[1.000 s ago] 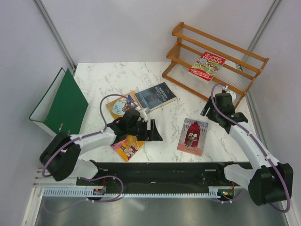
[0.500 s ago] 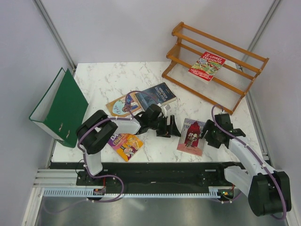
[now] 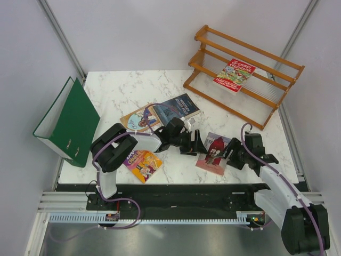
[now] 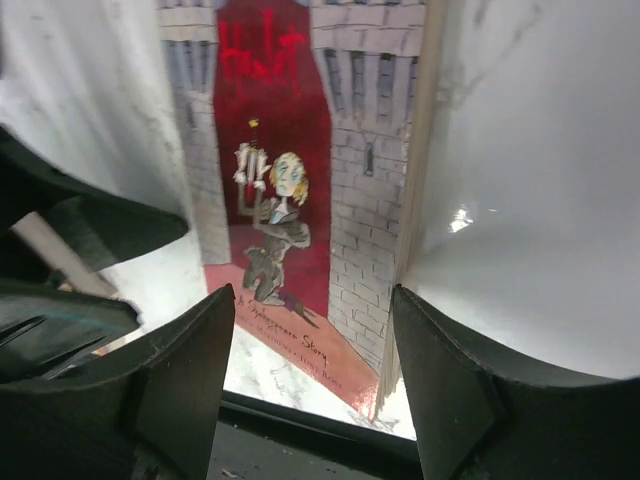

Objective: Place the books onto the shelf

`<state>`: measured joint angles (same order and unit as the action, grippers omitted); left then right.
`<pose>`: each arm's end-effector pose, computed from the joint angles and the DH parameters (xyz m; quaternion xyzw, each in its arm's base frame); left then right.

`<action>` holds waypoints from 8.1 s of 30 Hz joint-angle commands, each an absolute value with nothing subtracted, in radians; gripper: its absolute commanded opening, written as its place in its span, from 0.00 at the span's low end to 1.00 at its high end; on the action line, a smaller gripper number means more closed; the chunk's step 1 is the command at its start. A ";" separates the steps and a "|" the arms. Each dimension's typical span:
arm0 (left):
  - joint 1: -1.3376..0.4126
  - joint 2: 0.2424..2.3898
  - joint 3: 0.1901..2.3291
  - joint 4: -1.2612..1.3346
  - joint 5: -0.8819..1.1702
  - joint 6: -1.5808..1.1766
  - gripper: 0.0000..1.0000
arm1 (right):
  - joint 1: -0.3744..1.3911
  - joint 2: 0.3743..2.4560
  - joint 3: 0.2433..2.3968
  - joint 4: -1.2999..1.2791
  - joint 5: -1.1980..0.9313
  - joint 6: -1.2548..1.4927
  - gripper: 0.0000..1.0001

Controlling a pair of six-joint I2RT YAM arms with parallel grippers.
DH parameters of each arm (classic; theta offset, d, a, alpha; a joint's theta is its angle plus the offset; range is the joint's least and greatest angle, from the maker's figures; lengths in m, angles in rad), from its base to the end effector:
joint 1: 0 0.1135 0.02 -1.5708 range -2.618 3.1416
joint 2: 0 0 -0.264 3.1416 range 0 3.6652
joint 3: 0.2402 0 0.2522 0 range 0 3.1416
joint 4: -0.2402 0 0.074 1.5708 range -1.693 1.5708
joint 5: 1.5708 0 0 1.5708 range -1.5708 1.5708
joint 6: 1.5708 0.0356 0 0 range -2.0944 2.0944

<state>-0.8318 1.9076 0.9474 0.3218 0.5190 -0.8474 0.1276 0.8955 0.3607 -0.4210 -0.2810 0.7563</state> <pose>0.2436 -0.2936 0.1339 0.1086 0.8642 -0.4765 0.1195 0.1562 0.0300 0.1580 0.2515 0.9106 0.2488 0.2138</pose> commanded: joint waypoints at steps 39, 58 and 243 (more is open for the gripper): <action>-0.842 1.875 0.976 0.302 0.575 -0.867 0.87 | 0.129 1.003 0.333 -0.012 -0.486 0.808 0.61; -0.839 1.772 0.924 0.216 0.436 -0.799 0.87 | 0.129 0.908 0.359 -0.021 -0.506 0.808 0.00; -0.692 0.850 0.591 -0.268 0.222 -0.612 0.77 | 0.018 1.417 1.101 0.080 -0.307 0.968 0.04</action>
